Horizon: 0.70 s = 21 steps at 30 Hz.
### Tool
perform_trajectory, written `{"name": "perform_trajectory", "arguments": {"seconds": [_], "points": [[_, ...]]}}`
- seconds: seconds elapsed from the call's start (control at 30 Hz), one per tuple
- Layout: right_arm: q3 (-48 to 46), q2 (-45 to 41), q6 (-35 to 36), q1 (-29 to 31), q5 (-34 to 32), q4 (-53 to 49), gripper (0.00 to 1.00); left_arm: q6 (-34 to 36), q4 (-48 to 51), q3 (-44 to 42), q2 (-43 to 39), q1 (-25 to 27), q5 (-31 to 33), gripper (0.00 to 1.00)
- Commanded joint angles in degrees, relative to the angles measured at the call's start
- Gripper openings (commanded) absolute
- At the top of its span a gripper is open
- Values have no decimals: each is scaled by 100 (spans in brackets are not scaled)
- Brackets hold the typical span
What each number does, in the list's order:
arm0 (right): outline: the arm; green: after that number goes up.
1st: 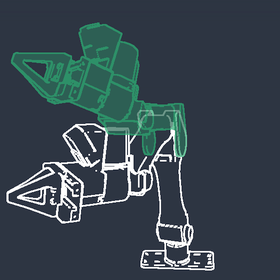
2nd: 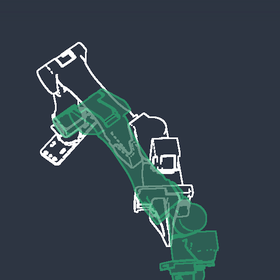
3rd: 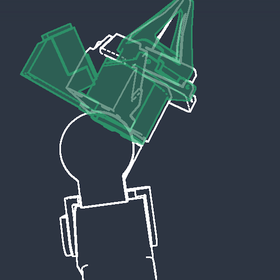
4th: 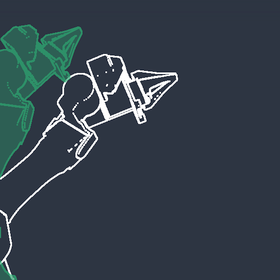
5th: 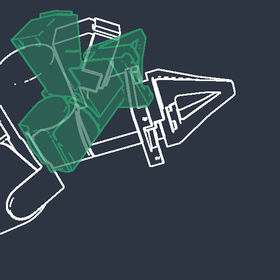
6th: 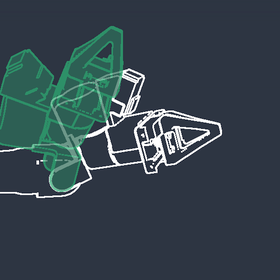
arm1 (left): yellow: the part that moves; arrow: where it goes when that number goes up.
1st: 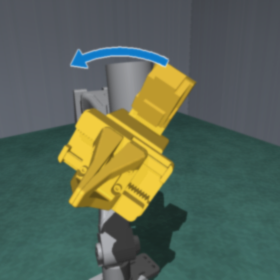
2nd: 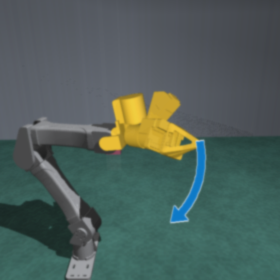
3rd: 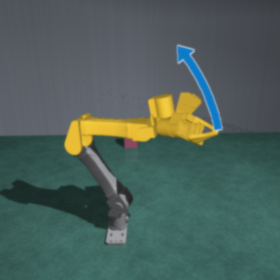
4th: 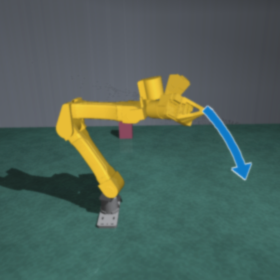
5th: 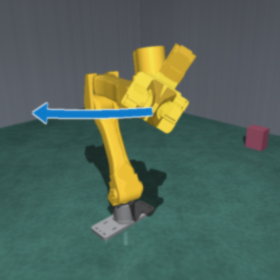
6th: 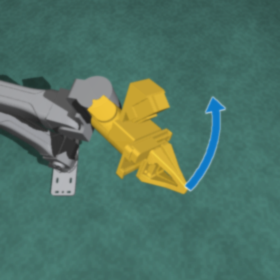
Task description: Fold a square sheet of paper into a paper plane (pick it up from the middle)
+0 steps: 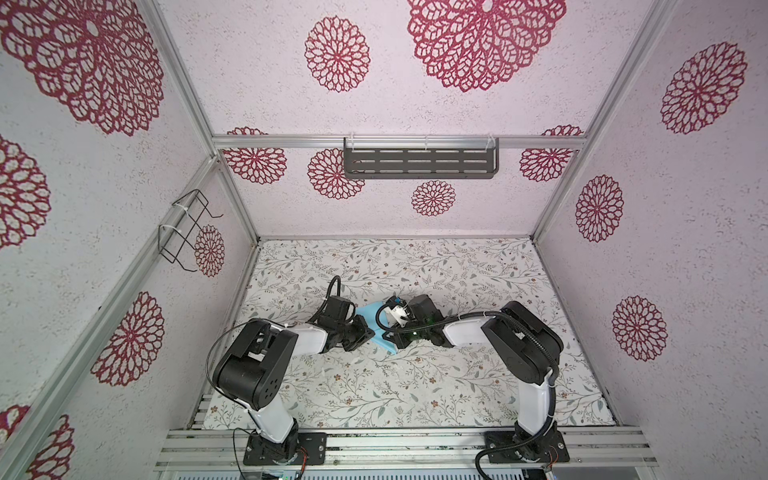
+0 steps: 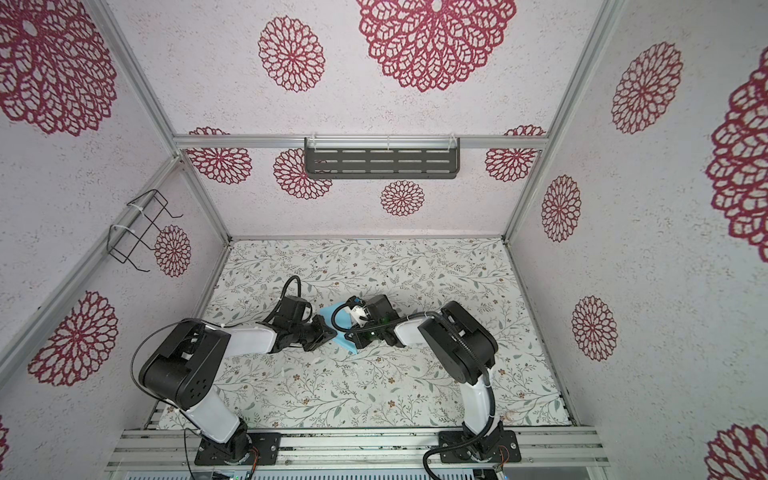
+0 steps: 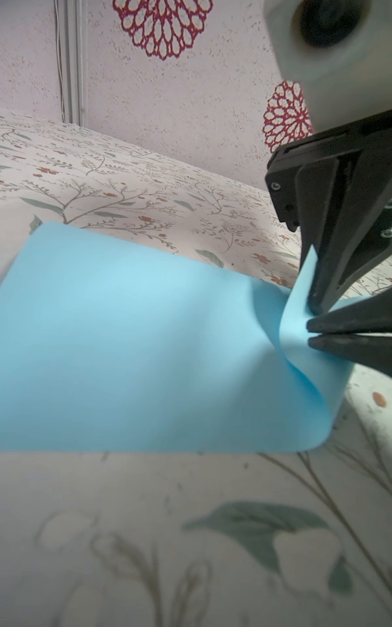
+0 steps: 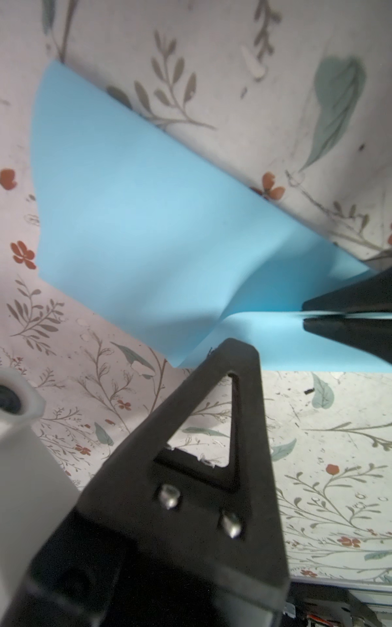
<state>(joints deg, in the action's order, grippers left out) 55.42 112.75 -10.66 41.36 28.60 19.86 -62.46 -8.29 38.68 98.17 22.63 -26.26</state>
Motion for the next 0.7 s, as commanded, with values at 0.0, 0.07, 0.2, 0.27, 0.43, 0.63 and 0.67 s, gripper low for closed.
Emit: {"name": "perform_trajectory", "arguments": {"seconds": [0.0,0.07,0.2,0.27,0.43,0.63,0.67], "points": [[74,126,-70,-67,-108,-269,11,-19,-67,140,112,37,33,7],[74,136,-85,-67,-105,-267,10,1,-54,165,130,32,33,7],[58,139,-103,-67,-185,-275,4,62,28,226,141,31,50,7],[57,129,-102,-67,-222,-289,3,68,38,235,141,37,55,7],[66,127,-103,-67,-289,-331,0,76,101,237,-19,34,44,8],[66,117,-122,-76,-286,-330,0,218,507,427,-266,-33,274,15],[66,120,-125,-78,-268,-330,0,238,592,512,-235,-57,311,15]]}}
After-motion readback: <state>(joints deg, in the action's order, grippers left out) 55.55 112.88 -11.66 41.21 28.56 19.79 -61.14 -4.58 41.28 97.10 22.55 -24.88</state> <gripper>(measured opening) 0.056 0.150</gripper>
